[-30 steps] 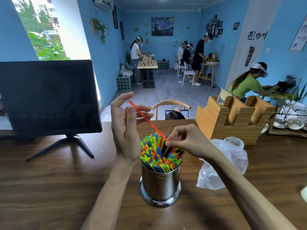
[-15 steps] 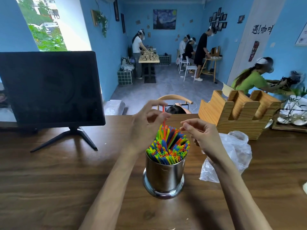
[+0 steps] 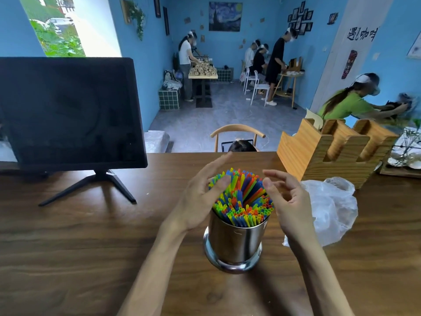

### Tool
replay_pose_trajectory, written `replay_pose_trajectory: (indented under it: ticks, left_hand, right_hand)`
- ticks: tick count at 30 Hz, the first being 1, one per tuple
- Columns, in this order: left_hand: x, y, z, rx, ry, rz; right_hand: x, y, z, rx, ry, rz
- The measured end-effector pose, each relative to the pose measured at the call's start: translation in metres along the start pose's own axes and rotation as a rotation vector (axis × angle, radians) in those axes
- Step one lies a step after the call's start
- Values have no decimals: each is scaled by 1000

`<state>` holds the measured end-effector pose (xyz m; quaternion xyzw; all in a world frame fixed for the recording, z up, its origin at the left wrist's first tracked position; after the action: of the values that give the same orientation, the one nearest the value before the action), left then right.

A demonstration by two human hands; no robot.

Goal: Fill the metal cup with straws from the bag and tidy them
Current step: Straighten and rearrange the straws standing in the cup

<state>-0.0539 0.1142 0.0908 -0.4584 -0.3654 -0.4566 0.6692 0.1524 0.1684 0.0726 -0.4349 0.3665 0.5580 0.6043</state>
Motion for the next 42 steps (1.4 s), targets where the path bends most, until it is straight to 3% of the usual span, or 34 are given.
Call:
replay_pose_trajectory:
  ticks: [7,11,22,25,28,31,34,42]
  left_hand:
    - [-27,30,-25,183,-19,-278]
    - [-36,35,-26,225,-27,-345]
    - [-32,37,-27,240,-52,-468]
    - [-30,35,-28,227,-41,-449]
    - [-29,30,-29,241,3,-371]
    - [-29,33,-28,204,18,-365]
    - [-32,34,-29,199,-14,-425]
    - [-37,24,-20,192,-55,-387]
  right_hand:
    - [12,38,-25,-18,116,311]
    - [15,44,-31,38,128,374]
    - [19,37,-37,-4,131,406]
    - [14,28,-30,-31,99,297]
    - [-6,16,-20,-52,-89,79]
    - [-29,16,-12,-222,-311,-212]
    - [-39,26,-11,-394,-386,-429]
    - [-39,26,-13,-355,-343,-388]
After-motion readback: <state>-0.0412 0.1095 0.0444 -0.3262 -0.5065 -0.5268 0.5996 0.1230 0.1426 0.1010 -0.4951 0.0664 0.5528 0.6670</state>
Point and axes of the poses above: each hand's wrist, its own z-axis towards the middle knuckle, its own y-axis out of the palm, x = y × z, the point moved 3 cm from there along z, towards the middle knuckle, and after that the axes turned 2 degrees about x, right-handed, at the moved point
